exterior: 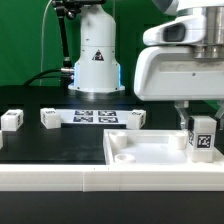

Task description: Assemble one leg

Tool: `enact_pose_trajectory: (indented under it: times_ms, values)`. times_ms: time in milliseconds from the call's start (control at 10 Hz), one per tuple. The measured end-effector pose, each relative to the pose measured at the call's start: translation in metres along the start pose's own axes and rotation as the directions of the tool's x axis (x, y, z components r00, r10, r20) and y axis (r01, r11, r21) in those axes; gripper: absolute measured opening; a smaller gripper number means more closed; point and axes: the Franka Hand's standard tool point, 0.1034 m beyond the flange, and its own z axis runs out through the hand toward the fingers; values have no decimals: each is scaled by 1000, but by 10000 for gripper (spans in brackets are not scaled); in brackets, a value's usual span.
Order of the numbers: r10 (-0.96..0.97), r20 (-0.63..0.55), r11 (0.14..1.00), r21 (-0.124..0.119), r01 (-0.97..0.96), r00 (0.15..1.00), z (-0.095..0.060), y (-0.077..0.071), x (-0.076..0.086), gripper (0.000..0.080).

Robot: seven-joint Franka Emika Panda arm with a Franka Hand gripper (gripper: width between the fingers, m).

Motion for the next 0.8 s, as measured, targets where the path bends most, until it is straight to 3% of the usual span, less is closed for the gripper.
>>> enact_pose_trajectory:
  times_ms: [500,800]
  values:
    - [416,-12,909,-25,-416,909,0,6,0,298]
    - [631,-53,769,-92,-633,774,-1,22,-2,317]
